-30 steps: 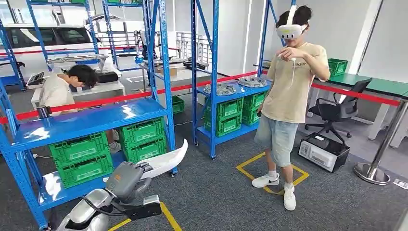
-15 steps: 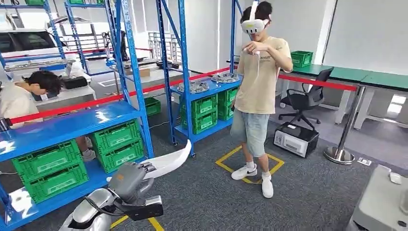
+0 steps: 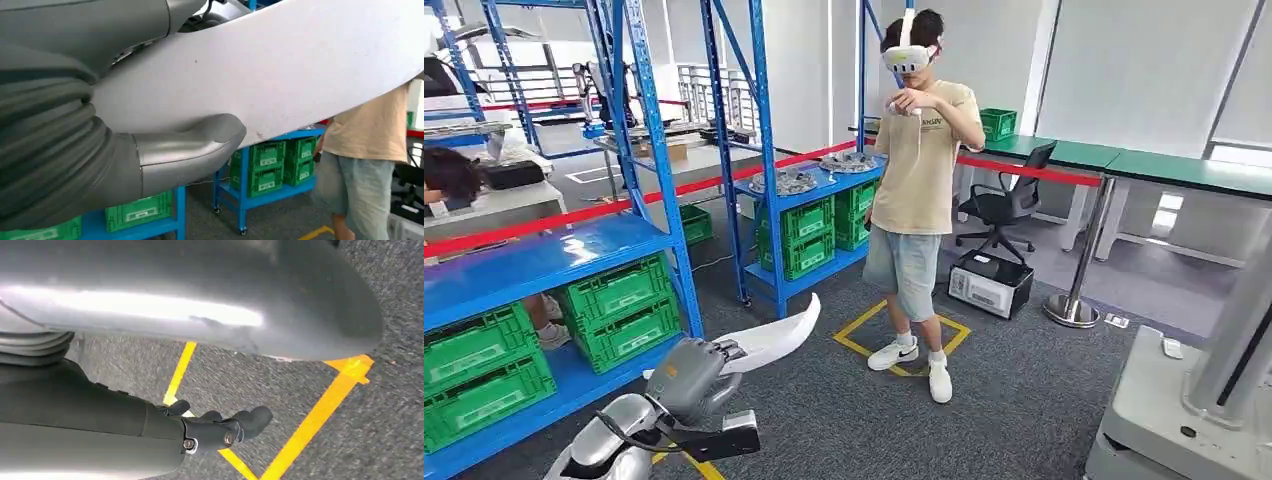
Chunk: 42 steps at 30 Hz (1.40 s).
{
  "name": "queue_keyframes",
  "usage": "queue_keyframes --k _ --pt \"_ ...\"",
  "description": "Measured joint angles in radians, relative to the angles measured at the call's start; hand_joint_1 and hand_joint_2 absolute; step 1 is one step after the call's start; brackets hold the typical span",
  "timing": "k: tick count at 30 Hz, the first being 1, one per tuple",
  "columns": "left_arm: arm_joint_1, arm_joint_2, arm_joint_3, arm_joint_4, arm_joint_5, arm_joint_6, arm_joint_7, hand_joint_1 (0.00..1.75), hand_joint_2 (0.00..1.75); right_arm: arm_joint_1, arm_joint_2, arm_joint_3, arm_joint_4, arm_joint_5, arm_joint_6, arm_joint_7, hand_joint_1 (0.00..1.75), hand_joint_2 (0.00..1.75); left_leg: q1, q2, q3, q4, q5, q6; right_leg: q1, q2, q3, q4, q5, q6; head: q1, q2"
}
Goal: Take the parts from the cabinet and place them on the table.
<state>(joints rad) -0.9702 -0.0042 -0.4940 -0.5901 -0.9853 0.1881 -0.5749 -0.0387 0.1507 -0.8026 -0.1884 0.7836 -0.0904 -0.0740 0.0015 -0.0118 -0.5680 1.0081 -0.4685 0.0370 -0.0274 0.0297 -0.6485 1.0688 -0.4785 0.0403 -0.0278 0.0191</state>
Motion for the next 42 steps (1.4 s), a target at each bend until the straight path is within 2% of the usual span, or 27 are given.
queue_keyframes --k 2,3,4,6,7,8,9,13,14,15,16,18,19,21,23,24,28,29,30,31,33,34,35,36,38,39,42 --pt "0.002 0.0 0.0 0.001 0.0 -0.001 -0.002 1.75 1.75 -0.003 0.0 0.0 0.0 0.0 0.0 -0.003 0.0 0.0 -0.004 0.02 -0.004 0.001 -0.001 0.004 0.0 -0.015 -0.076 0.165 -0.077 0.003 0.0 0.0" --pt "0.004 0.0 0.0 0.001 0.0 -0.001 -0.003 1.75 1.75 -0.002 0.0 0.0 0.0 0.0 0.0 -0.003 0.0 0.0 -0.005 0.03 -0.005 0.002 -0.001 0.005 0.0 -0.015 -0.106 0.229 -0.096 0.005 0.0 0.0" --pt "0.006 0.0 0.0 0.001 0.0 -0.001 -0.004 1.75 1.75 -0.002 0.0 0.0 0.0 0.0 0.0 -0.002 0.0 0.0 -0.005 0.039 -0.006 0.005 -0.002 0.005 0.0 -0.016 -0.114 0.246 -0.092 0.006 0.0 0.0" --pt "0.007 -0.001 0.0 0.001 0.0 -0.001 -0.006 1.75 1.75 0.0 0.0 -0.002 0.0 0.0 0.001 -0.002 0.0 0.0 -0.004 0.055 -0.008 0.011 -0.005 0.003 0.0 -0.022 -0.066 0.157 -0.033 0.007 0.0 0.0" --pt "0.006 -0.001 0.0 0.0 0.0 -0.002 -0.008 1.75 1.75 -0.001 -0.001 -0.002 0.0 0.0 0.0 -0.002 0.0 0.0 -0.004 0.065 -0.009 0.017 -0.009 -0.001 0.0 -0.037 -0.014 0.062 0.01 0.007 0.0 0.0" --pt "0.005 -0.001 0.0 0.0 0.0 -0.003 -0.008 1.75 1.75 -0.002 -0.001 -0.003 0.0 0.0 0.0 -0.001 0.0 0.0 -0.005 0.073 -0.009 0.025 -0.015 -0.007 0.0 -0.068 0.031 -0.019 0.029 0.005 0.0 0.0" --pt "0.005 0.0 0.0 -0.002 0.0 -0.003 -0.01 1.75 1.75 -0.005 0.0 -0.003 0.0 0.0 0.0 0.001 0.0 0.0 -0.016 0.078 -0.014 0.032 -0.022 -0.015 0.01 -0.082 0.034 -0.03 0.014 -0.004 0.0 0.0" --pt "0.004 -0.01 0.0 -0.005 0.001 -0.005 -0.015 1.75 1.75 -0.002 0.0 -0.006 0.0 0.0 0.001 0.005 0.0 0.0 -0.014 0.102 -0.007 0.027 -0.024 -0.033 0.008 -0.045 0.027 -0.035 0.024 -0.029 0.0 0.0" --pt "0.004 -0.009 0.0 -0.007 0.001 -0.006 -0.015 1.75 1.75 -0.001 0.0 -0.006 0.0 0.0 0.002 0.006 0.0 0.0 -0.007 0.076 -0.014 0.04 -0.034 -0.043 0.002 -0.042 0.029 -0.04 0.028 -0.036 -0.001 0.0" --pt "0.003 -0.008 0.0 -0.007 0.001 -0.006 -0.015 1.75 1.75 -0.002 -0.001 -0.006 0.0 0.0 0.002 0.008 0.0 0.0 -0.007 0.043 -0.029 0.074 -0.062 -0.05 0.0 -0.036 0.028 -0.04 0.03 -0.039 -0.002 0.0" --pt "0.002 -0.006 0.0 -0.007 0.002 -0.006 -0.015 1.75 1.75 -0.002 -0.001 -0.007 0.0 0.0 0.003 0.008 0.0 0.0 -0.005 0.027 -0.057 0.137 -0.1 -0.053 0.0 -0.029 0.027 -0.041 0.032 -0.041 -0.002 0.0" --pt "0.007 -0.006 0.0 -0.003 0.001 -0.01 -0.015 1.75 1.75 -0.003 -0.001 -0.007 0.0 0.0 0.006 0.008 0.0 0.0 -0.003 0.018 -0.124 0.287 -0.162 -0.058 0.0 -0.014 0.025 -0.04 0.032 -0.043 -0.002 0.0" --pt "0.01 -0.005 0.0 -0.002 0.002 -0.012 -0.017 1.75 1.75 -0.002 -0.001 -0.007 0.0 0.0 0.008 0.008 0.0 0.0 -0.002 0.018 -0.14 0.322 -0.165 -0.059 0.0 -0.004 0.024 -0.04 0.032 -0.043 -0.002 0.0" --pt "0.011 -0.004 0.0 -0.001 0.004 -0.024 -0.021 1.75 1.75 -0.001 -0.001 -0.007 0.0 0.0 0.013 0.008 0.0 0.0 0.0 0.016 -0.11 0.257 -0.108 -0.053 0.0 0.015 0.024 -0.039 0.033 -0.041 -0.002 0.0" --pt "0.008 -0.001 0.0 -0.006 0.012 -0.043 -0.034 1.75 1.75 -0.002 0.0 -0.007 0.0 0.001 0.014 0.008 0.0 0.0 0.001 -0.013 -0.028 0.085 -0.022 -0.044 -0.001 0.032 0.025 -0.037 0.035 -0.037 -0.002 0.0" --pt "0.007 0.004 0.0 -0.01 0.018 -0.05 -0.04 1.75 1.75 -0.002 0.0 -0.007 0.0 0.003 0.015 0.008 0.0 0.0 0.001 -0.05 -0.009 0.04 -0.03 -0.038 0.001 0.038 0.021 -0.036 0.037 -0.031 -0.002 0.0" --pt "0.007 0.003 0.0 -0.023 0.023 -0.064 -0.052 1.75 1.75 0.0 0.0 -0.008 0.0 0.006 0.016 0.008 0.0 0.0 -0.008 -0.026 -0.007 0.029 -0.02 -0.023 -0.005 0.069 0.011 -0.05 0.055 0.0 -0.002 0.0" --pt "0.007 0.003 0.0 -0.029 0.023 -0.064 -0.052 1.75 1.75 0.001 0.0 -0.009 0.0 0.006 0.016 0.008 0.0 0.0 0.004 -0.015 -0.003 0.016 -0.011 -0.011 -0.006 0.059 0.008 -0.046 0.05 0.001 -0.001 0.0" --pt "0.005 0.003 0.0 -0.031 0.024 -0.065 -0.052 1.75 1.75 0.002 0.0 -0.009 0.0 0.006 0.016 0.008 0.0 0.0 0.002 -0.007 -0.002 0.012 -0.008 -0.004 0.002 0.016 -0.004 -0.019 0.029 0.004 0.0 0.0" --pt "0.005 0.003 0.0 -0.033 0.024 -0.065 -0.053 1.75 1.75 -0.001 0.0 -0.009 0.0 0.006 0.016 0.008 0.0 0.0 0.001 0.002 -0.003 0.012 -0.007 0.003 0.003 -0.006 -0.034 0.044 -0.01 0.005 0.0 0.0" --pt "0.008 0.004 0.0 -0.032 0.024 -0.066 -0.053 1.75 1.75 -0.004 0.0 -0.009 0.0 0.006 0.016 0.008 0.0 0.0 -0.003 0.019 -0.006 0.014 -0.007 0.006 0.003 -0.017 -0.104 0.197 -0.074 0.009 0.0 0.0" --pt "0.01 0.005 0.0 -0.032 0.024 -0.066 -0.053 1.75 1.75 -0.004 0.0 -0.01 0.0 0.006 0.016 0.008 0.0 0.0 -0.005 0.029 -0.008 0.016 -0.008 0.007 0.003 -0.018 -0.128 0.248 -0.086 0.009 0.0 0.0" --pt "0.011 0.005 0.0 -0.032 0.024 -0.067 -0.053 1.75 1.75 -0.003 0.0 -0.01 0.0 0.006 0.016 0.008 0.0 0.0 -0.007 0.038 -0.009 0.018 -0.009 0.008 0.004 -0.019 -0.126 0.247 -0.075 0.009 0.0 0.0" --pt "0.011 0.005 0.0 -0.032 0.025 -0.068 -0.054 1.75 1.75 -0.001 0.0 -0.012 0.0 0.008 0.017 0.008 0.0 0.0 -0.007 0.047 -0.01 0.02 -0.009 0.008 0.004 -0.021 -0.1 0.2 -0.044 0.006 0.0 0.0" --pt "0.011 0.006 0.0 -0.036 0.032 -0.076 -0.061 1.75 1.75 -0.002 0.0 -0.015 0.0 0.011 0.018 0.008 0.0 0.0 -0.009 0.063 -0.01 0.024 -0.014 0.005 0.008 -0.041 -0.002 0.027 0.029 -0.002 0.0 0.0" --pt "0.01 0.007 0.0 -0.039 0.035 -0.082 -0.065 1.75 1.75 -0.003 -0.001 -0.015 0.0 0.013 0.021 0.008 0.0 0.0 -0.011 0.07 -0.01 0.027 -0.016 0.002 0.015 -0.075 0.028 -0.038 0.026 -0.011 0.0 0.0" --pt "0.01 0.017 0.0 -0.041 0.041 -0.1 -0.072 1.75 1.75 -0.005 -0.001 -0.016 0.0 0.018 0.027 0.008 0.0 0.0 -0.017 0.085 -0.009 0.025 -0.021 -0.015 0.021 -0.054 0.027 -0.043 0.031 -0.023 0.0 0.0"
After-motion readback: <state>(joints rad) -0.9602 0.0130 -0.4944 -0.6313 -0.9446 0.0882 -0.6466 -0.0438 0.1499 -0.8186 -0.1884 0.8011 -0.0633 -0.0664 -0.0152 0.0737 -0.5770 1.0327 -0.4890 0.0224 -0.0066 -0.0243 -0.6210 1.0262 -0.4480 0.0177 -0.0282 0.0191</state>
